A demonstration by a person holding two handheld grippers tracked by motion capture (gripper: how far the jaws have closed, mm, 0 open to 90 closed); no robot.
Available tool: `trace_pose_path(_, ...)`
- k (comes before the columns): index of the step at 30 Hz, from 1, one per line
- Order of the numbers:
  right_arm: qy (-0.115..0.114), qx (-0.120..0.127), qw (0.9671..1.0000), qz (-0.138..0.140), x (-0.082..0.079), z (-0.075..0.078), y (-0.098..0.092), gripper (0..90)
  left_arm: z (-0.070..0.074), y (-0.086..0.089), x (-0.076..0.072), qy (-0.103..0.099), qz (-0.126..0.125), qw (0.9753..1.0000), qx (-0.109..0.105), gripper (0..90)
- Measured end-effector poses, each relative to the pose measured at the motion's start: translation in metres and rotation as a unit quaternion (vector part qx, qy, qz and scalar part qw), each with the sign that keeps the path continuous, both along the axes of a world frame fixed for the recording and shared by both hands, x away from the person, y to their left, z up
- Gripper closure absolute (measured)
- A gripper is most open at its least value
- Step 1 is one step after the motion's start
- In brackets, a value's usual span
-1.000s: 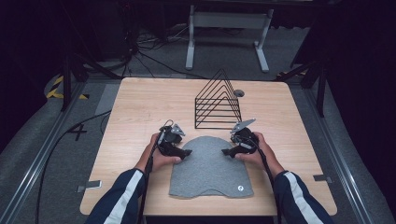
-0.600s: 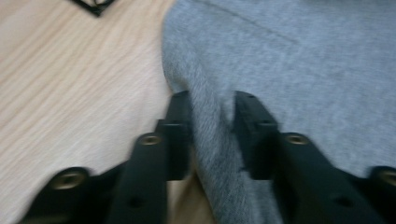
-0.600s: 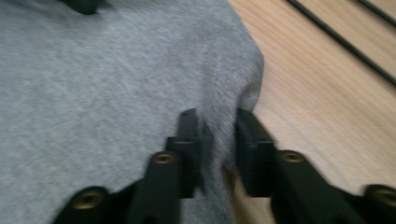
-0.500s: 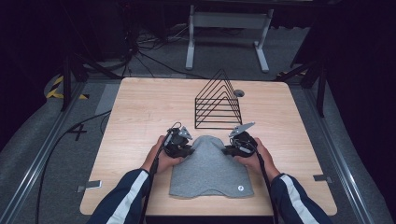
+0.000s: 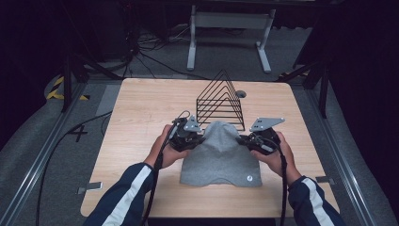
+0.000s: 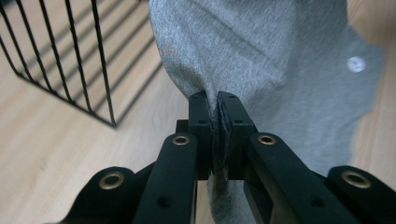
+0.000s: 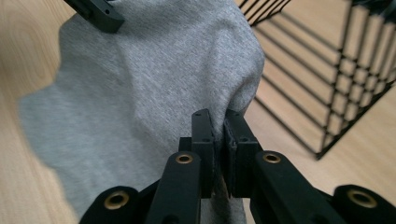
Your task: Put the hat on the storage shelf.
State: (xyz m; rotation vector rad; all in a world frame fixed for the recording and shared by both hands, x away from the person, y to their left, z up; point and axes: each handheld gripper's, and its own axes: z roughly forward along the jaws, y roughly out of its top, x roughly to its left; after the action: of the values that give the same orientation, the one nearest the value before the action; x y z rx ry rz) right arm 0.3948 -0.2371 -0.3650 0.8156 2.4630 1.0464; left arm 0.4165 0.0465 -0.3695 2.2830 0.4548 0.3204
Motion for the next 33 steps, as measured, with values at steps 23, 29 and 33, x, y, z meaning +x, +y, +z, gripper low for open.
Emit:
trace_pose_path(23,-0.125,0.035,0.9908,-0.04,0.002,0.13,-0.027,84.5,0.132,-0.022,0.016,-0.109,-0.005,0.9932,-0.041,85.3)
trace_pose_path(29,-0.143,0.026,0.9884,-0.042,0.013,0.15,-0.023,84.5,0.155,-0.025,0.028,-0.124,0.003,0.9911,-0.048,85.3)
trace_pose_path(33,-0.156,0.034,0.9861,-0.046,0.021,0.164,-0.022,84.5,0.172,-0.029,0.032,-0.133,0.011,0.9901,-0.044,85.3)
